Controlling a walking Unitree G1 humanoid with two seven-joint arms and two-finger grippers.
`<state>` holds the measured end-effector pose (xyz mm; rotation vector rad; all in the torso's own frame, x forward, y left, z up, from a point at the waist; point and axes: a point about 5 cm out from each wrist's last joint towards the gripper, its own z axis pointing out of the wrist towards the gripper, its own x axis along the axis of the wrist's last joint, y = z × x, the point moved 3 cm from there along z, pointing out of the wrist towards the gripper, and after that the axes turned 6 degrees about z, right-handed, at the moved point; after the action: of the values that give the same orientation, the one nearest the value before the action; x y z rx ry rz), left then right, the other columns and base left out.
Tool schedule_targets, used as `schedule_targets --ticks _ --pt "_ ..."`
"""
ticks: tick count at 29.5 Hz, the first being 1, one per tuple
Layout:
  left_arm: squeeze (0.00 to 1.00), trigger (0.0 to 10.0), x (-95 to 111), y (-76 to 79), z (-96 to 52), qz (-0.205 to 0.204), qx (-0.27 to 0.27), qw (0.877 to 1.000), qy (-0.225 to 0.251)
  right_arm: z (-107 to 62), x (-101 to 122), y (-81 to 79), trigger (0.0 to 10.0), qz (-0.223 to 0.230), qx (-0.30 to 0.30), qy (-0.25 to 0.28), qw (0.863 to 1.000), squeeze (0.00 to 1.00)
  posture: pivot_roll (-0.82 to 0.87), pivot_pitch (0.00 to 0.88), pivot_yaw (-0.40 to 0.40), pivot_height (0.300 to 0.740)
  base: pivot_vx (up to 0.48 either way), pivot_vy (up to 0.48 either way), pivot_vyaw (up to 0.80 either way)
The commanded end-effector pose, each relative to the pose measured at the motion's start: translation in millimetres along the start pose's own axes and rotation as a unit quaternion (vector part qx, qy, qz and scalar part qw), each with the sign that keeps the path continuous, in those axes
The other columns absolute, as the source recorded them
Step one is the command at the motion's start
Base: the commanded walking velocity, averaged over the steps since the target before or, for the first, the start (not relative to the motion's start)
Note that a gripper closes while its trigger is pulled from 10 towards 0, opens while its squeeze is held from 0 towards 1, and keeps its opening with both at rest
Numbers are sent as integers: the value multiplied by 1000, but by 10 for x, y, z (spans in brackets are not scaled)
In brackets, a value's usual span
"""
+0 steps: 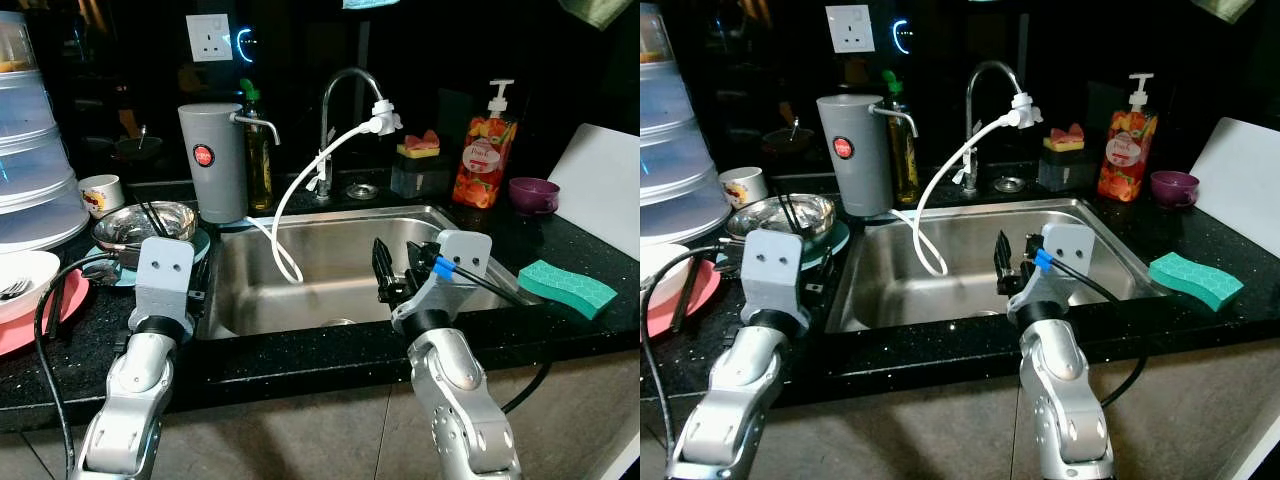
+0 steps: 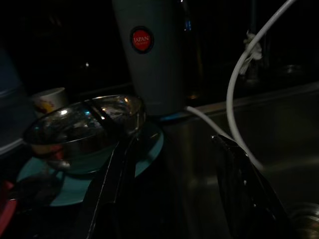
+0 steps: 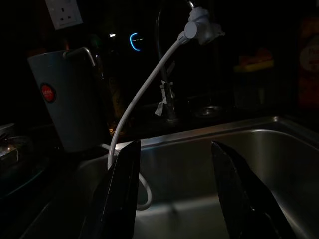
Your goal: Kitchen organization
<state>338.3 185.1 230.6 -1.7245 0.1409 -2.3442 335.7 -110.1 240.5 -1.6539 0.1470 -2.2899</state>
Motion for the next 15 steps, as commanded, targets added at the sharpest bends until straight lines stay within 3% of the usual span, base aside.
schedule_targets --ticks 1,5,6,7,8,9,11,12,15 --pt "0 10000 37 0 12 -10 -6 1000 3 -19 10 -14 10000 1 0 -1 1000 0 32 53 5 740 0 0 0" --pt "0 10000 90 -14 68 -1 -13 1000 12 -16 14 -20 10000 1 0 -2 1000 0 29 58 4 740 0 0 0" --pt "0 10000 105 -18 101 41 -25 999 16 -12 20 -8 10000 0 0 -1 1000 0 32 63 1 740 0 0 0" --pt "0 10000 105 -18 101 41 -25 999 16 -12 20 -8 10000 0 0 -1 1000 0 32 63 1 740 0 0 0" --pt "0 10000 77 -40 139 93 -33 995 11 -9 22 8 10000 0 -2 -1 1000 0 32 63 1 740 0 0 0" --pt "0 10000 59 -64 161 117 -39 992 7 -6 20 10 10000 0 -3 -1 1000 0 34 66 -4 740 0 0 0" --pt "0 10000 49 -81 175 131 -43 990 4 -4 18 11 10000 0 -3 -2 1000 0 34 66 -4 740 0 0 0" --pt "0 10000 5 -123 219 188 -59 980 -4 0 23 7 10000 0 -3 -1 1000 0 39 68 -3 740 0 0 0" --pt "0 10000 -35 -141 251 226 -77 971 -14 2 26 5 10000 0 -2 -1 1000 0 39 68 -3 740 0 0 0"
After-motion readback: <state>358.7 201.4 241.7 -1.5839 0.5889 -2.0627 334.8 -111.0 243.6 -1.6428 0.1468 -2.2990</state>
